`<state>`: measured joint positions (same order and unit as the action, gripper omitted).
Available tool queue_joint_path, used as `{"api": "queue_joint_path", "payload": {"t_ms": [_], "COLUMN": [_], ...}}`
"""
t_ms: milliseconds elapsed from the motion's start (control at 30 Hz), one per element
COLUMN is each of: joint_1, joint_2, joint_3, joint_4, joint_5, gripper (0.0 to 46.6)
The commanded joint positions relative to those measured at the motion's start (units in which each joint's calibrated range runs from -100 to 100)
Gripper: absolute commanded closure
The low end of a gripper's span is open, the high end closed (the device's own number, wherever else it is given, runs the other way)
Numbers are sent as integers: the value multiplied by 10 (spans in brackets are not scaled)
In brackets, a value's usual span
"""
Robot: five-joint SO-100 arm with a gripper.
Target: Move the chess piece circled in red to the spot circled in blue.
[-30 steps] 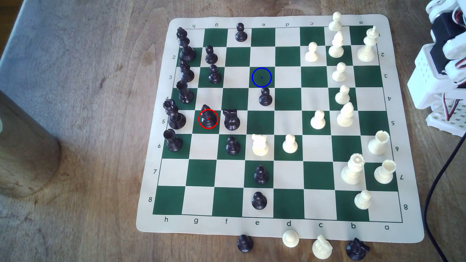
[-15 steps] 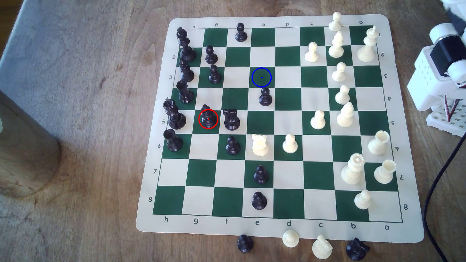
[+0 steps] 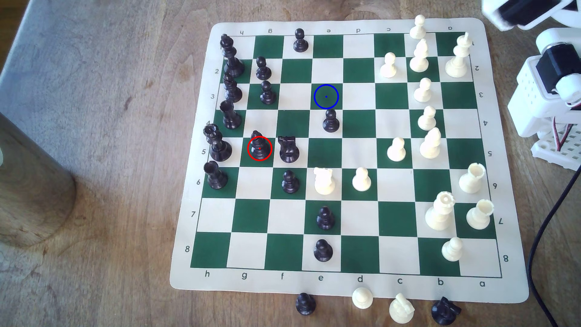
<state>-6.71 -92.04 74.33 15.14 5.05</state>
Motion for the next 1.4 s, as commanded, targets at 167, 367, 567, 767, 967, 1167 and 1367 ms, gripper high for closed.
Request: {"api": "queue_joint_path", "payload": {"t_ms": [167, 367, 567, 767, 967, 1167, 1367], "joint_1": [8, 6, 17, 31, -10, 4, 16], "joint_2": [354, 475, 605, 798, 830, 878, 938], "joint_3": [-316, -446, -571, -810, -835, -843, -855], "joint_4": [241, 306, 361, 492, 489, 452, 422], "joint_5": [-75, -98, -129, -171, -189, -190, -192], "gripper": [444, 463, 443, 434, 380, 369, 365]}}
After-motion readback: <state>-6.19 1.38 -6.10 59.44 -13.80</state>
